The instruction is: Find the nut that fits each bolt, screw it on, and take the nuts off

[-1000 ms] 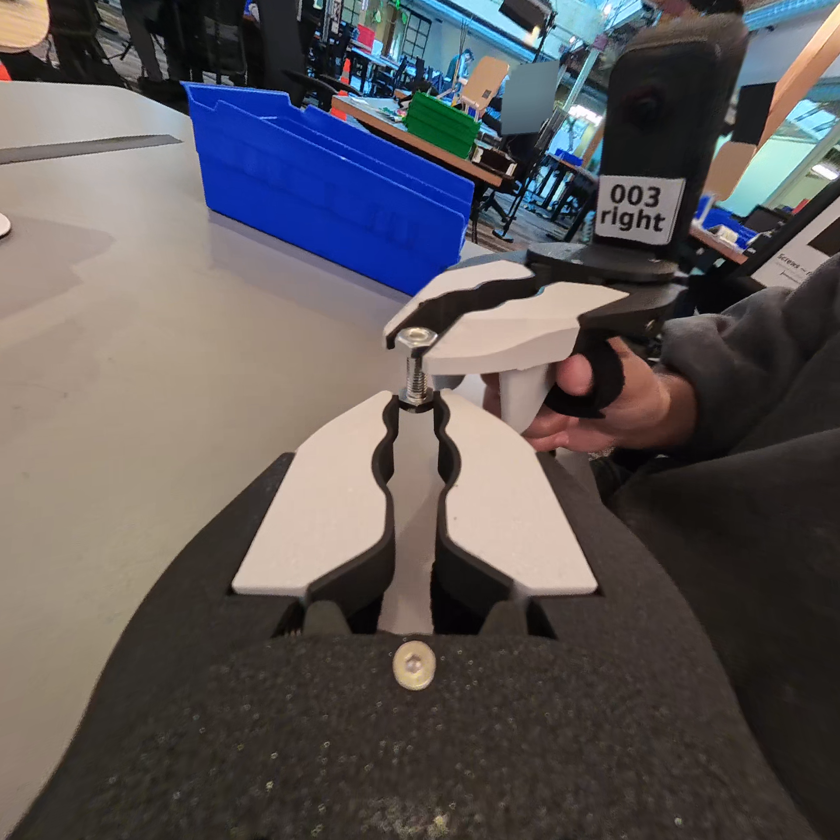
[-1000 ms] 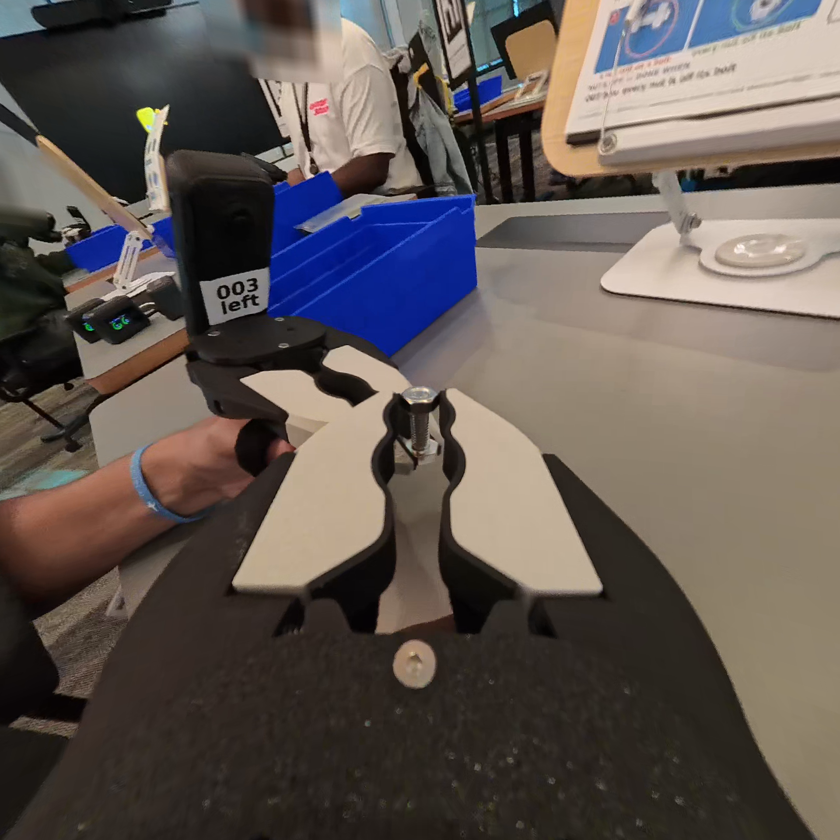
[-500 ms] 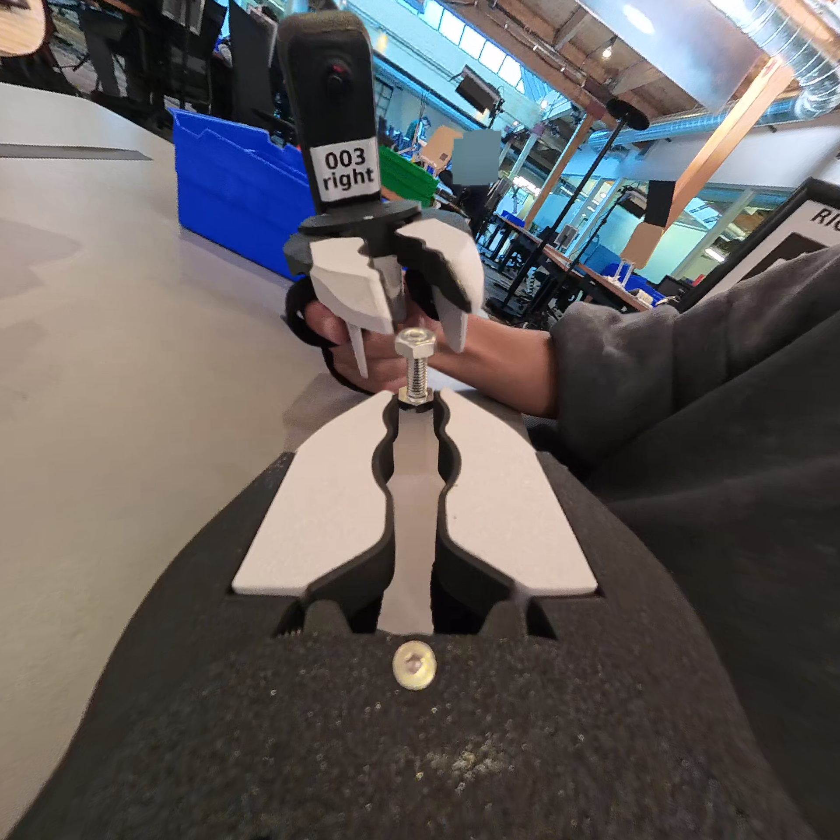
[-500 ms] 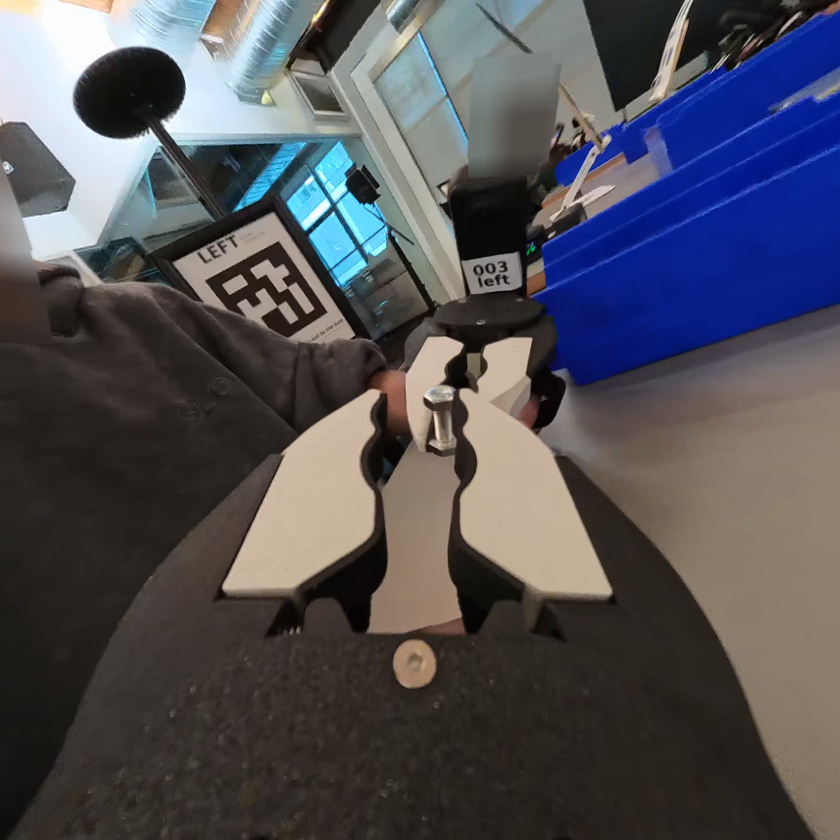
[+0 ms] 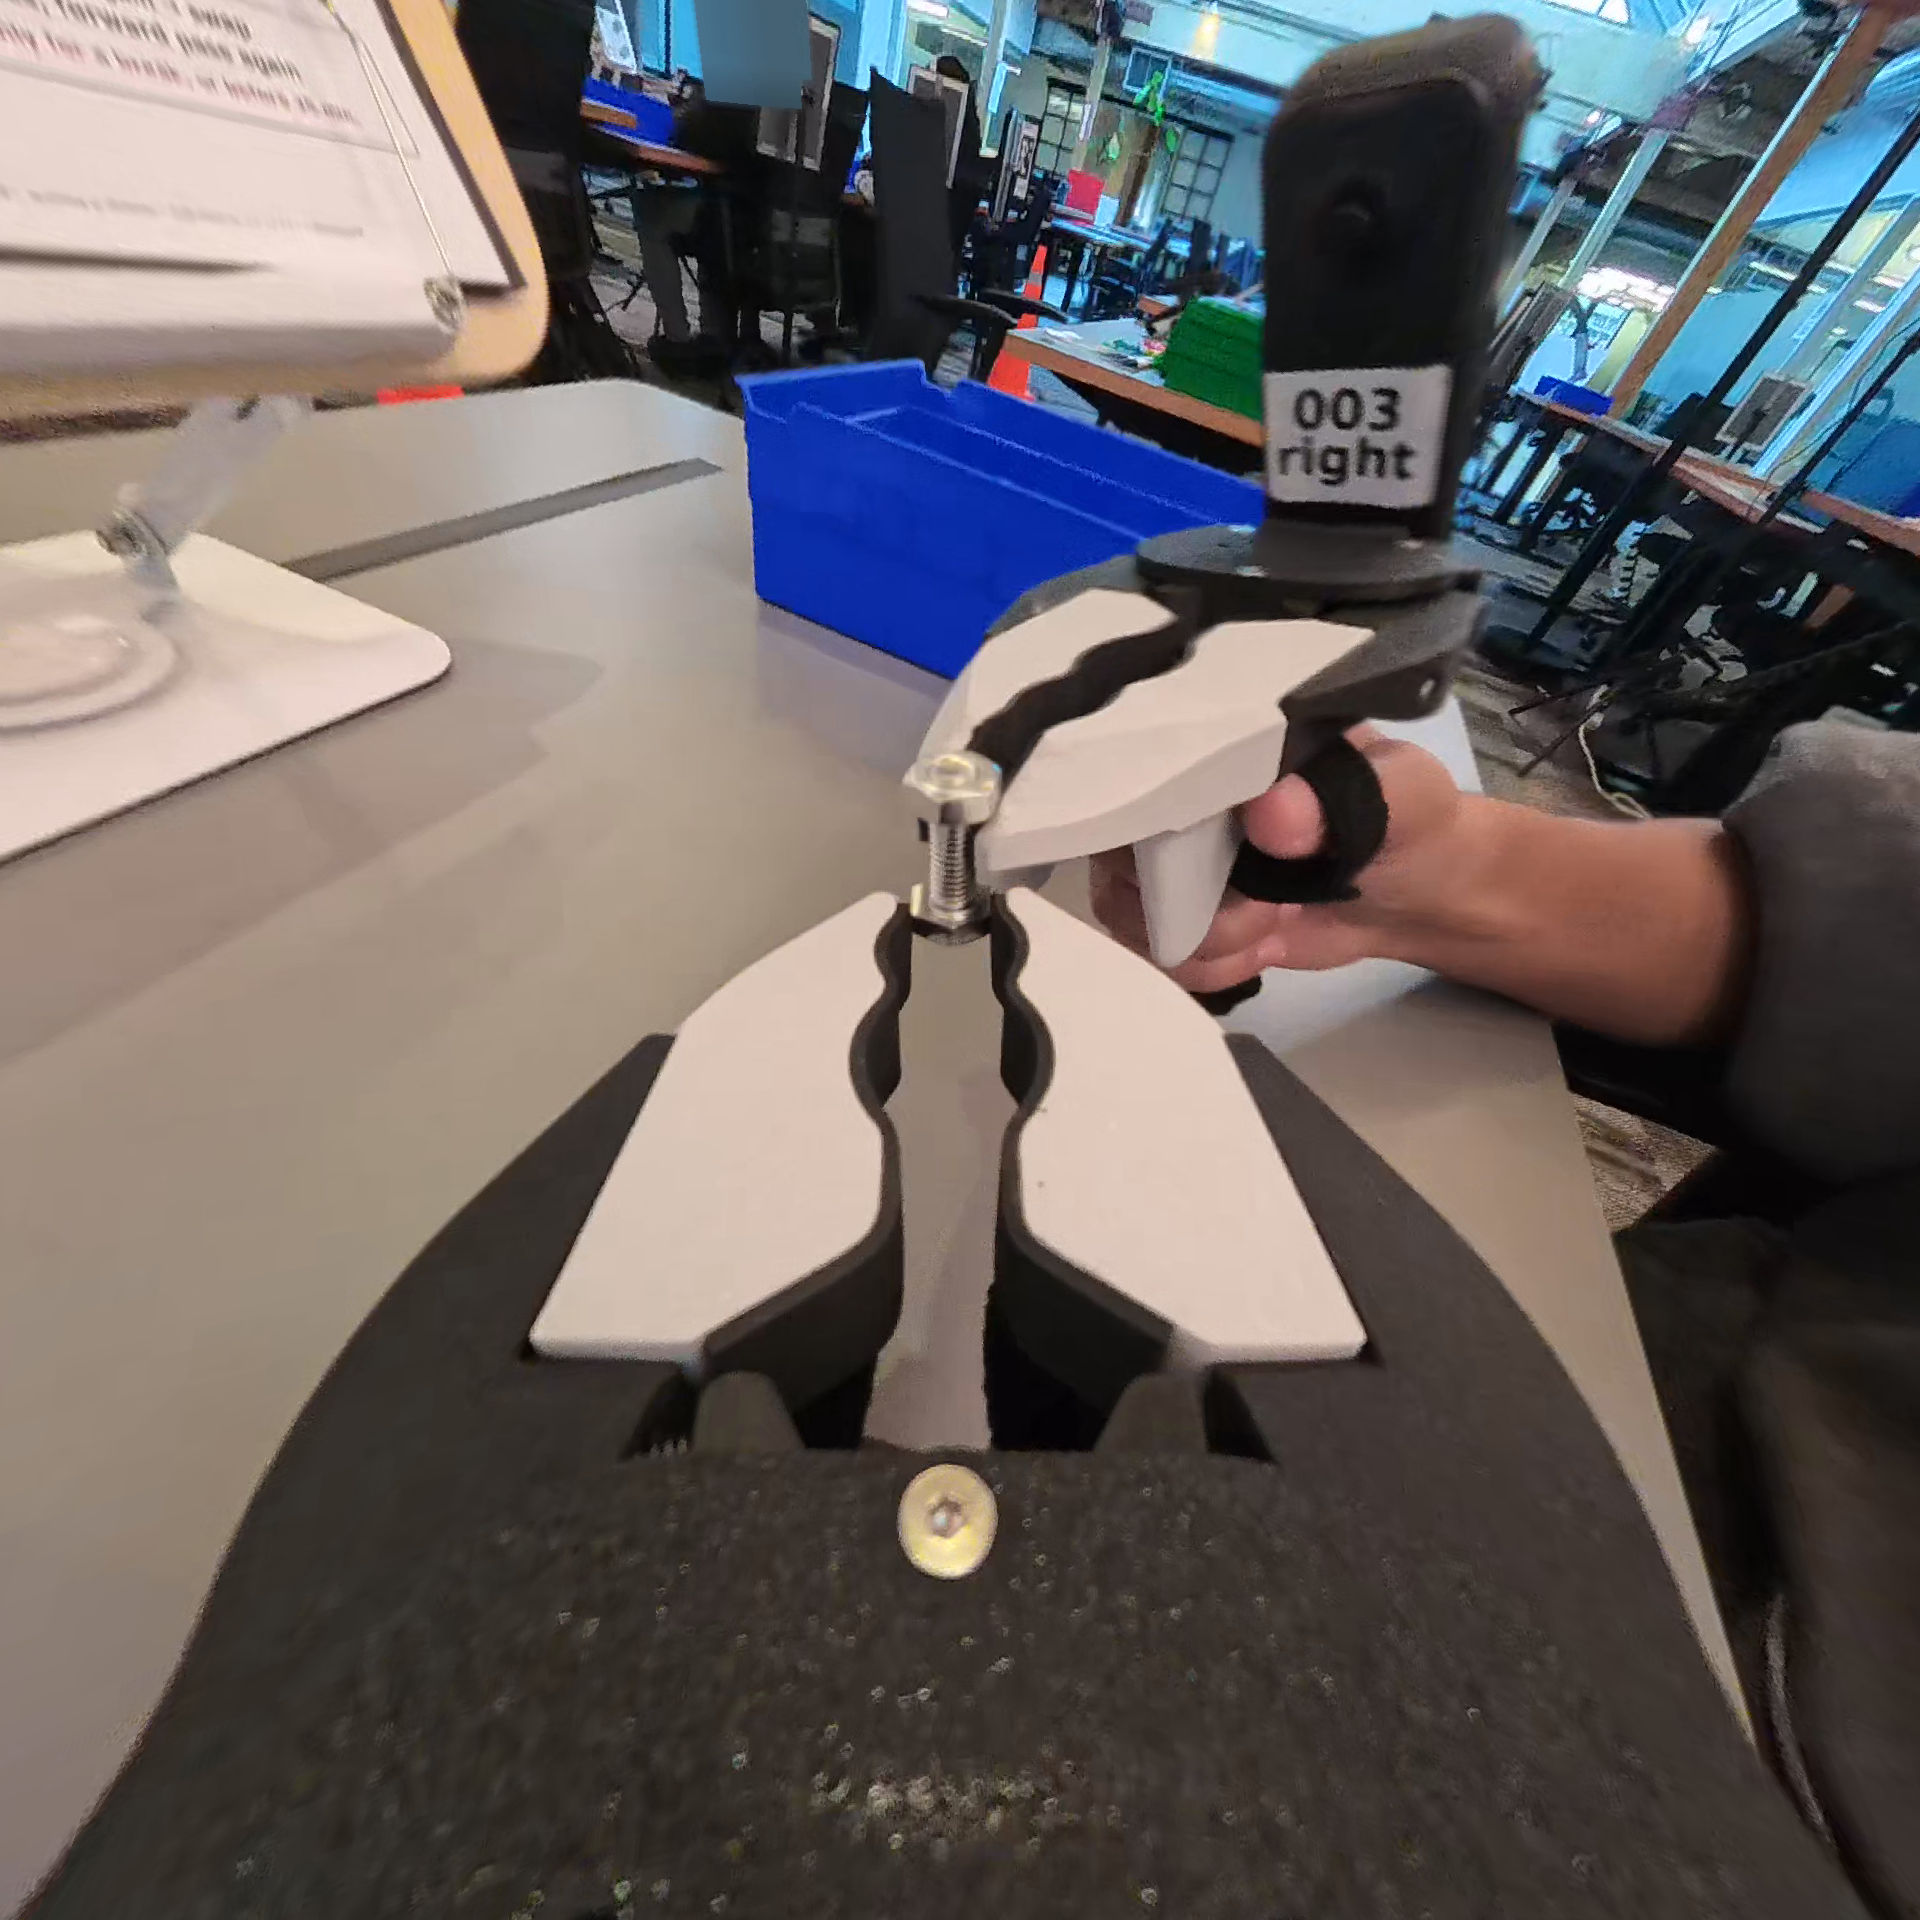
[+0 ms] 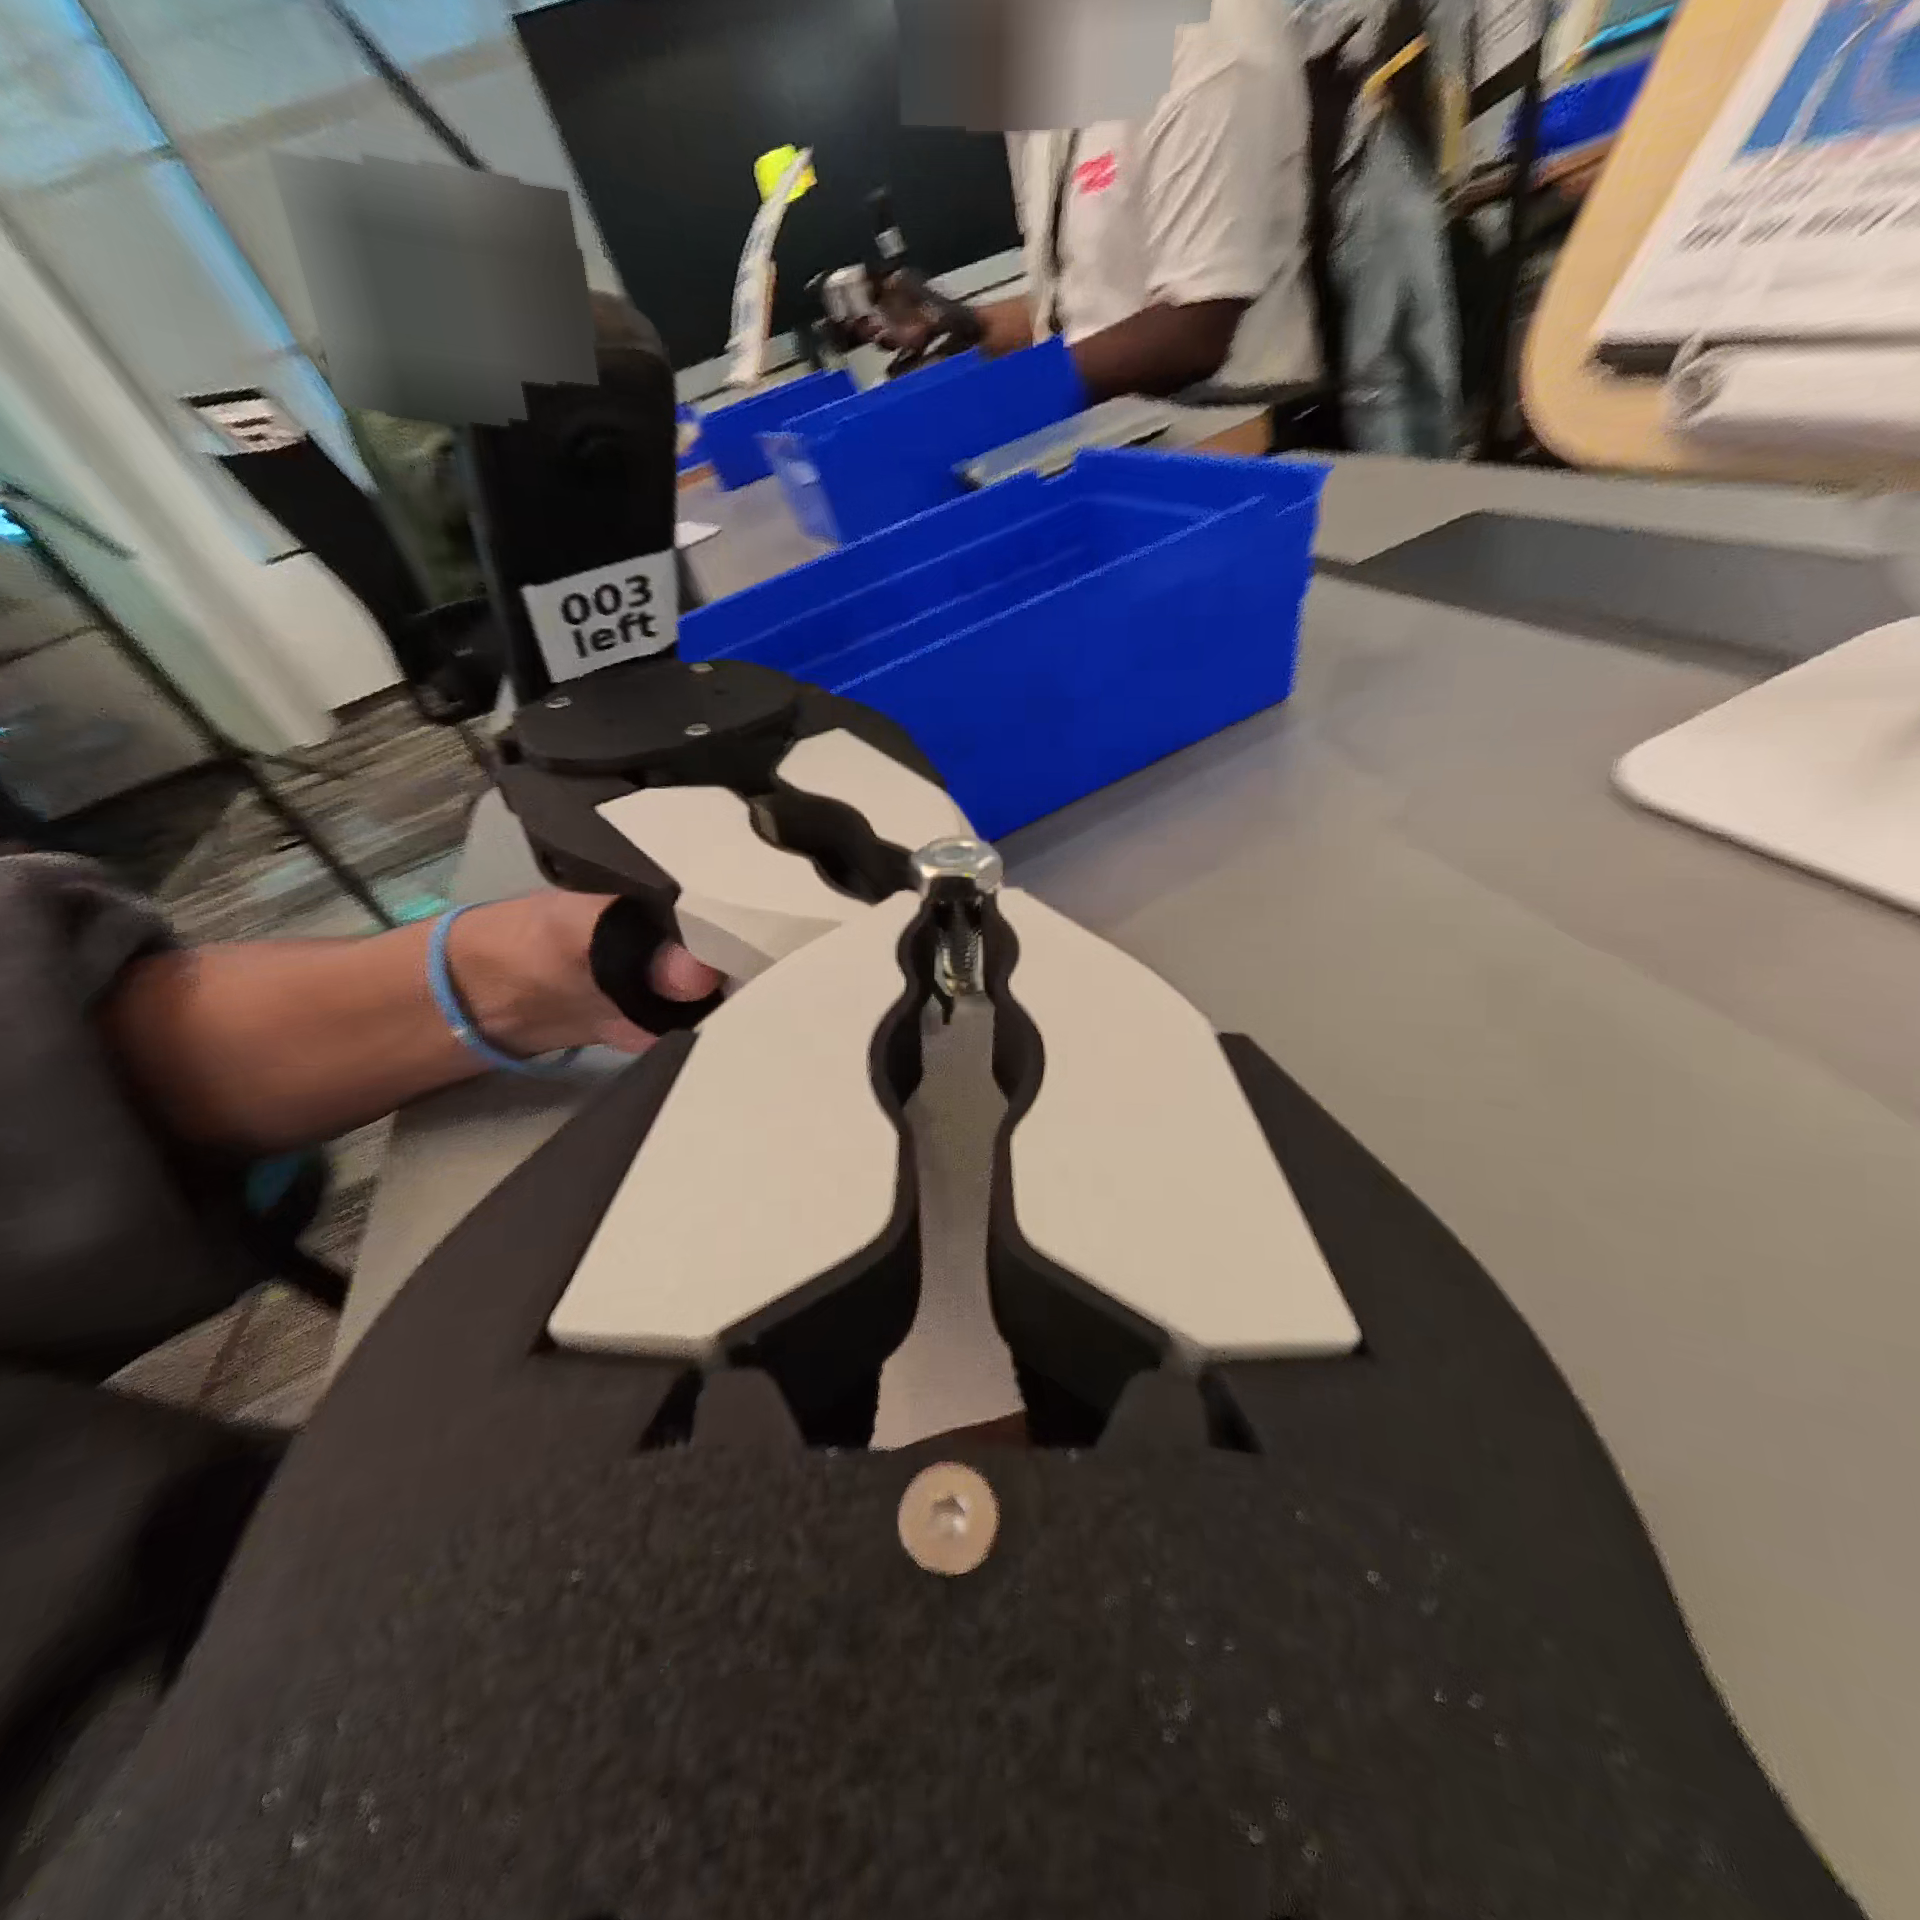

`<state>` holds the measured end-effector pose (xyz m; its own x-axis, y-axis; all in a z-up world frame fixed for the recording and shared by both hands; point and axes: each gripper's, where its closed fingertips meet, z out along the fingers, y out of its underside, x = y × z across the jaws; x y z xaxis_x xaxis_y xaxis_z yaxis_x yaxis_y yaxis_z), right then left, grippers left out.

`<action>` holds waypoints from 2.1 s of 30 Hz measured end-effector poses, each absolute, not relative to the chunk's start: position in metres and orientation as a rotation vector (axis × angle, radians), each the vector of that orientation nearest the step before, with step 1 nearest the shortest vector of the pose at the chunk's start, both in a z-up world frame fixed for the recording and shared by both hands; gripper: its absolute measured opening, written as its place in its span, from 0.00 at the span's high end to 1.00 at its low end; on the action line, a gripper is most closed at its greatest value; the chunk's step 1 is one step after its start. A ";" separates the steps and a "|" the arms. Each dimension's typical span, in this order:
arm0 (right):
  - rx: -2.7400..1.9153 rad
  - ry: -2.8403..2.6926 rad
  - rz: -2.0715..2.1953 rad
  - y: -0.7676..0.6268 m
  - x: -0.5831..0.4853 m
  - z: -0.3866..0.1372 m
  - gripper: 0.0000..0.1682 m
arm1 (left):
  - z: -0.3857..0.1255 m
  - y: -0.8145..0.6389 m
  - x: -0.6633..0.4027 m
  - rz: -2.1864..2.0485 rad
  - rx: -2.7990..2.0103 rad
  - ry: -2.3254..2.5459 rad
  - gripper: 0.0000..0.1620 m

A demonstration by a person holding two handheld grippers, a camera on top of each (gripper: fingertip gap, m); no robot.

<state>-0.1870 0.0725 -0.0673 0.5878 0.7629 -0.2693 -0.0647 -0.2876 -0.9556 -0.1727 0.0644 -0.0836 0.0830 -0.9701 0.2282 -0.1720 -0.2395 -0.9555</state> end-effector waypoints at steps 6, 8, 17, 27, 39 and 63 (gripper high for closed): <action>-1.535 -0.760 0.980 0.066 -0.171 -0.003 0.78 | -0.026 0.068 -0.163 -1.321 -1.441 1.333 0.92; -1.484 -0.870 1.152 0.069 -0.168 0.015 0.78 | -0.009 0.072 -0.158 -1.419 -1.395 1.377 0.91; -1.242 -1.043 1.707 0.086 -0.157 0.033 0.80 | -0.003 0.084 -0.144 -1.749 -1.288 1.485 0.91; -1.313 -1.085 1.665 0.094 -0.155 0.023 0.85 | -0.004 0.085 -0.141 -1.727 -1.277 1.452 0.92; -1.421 -1.083 1.515 0.101 -0.169 0.016 0.91 | -0.007 0.090 -0.141 -1.573 -1.318 1.407 0.91; -1.341 -0.843 1.696 0.085 -0.132 0.029 0.77 | -0.008 0.077 -0.138 -1.629 -1.305 1.400 0.92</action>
<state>-0.1324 0.0850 0.0288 -0.1202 0.8876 -0.4446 -0.1814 -0.4600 -0.8692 -0.1375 0.0766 -0.0077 -0.3214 -0.9041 0.2816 -0.1423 -0.2479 -0.9583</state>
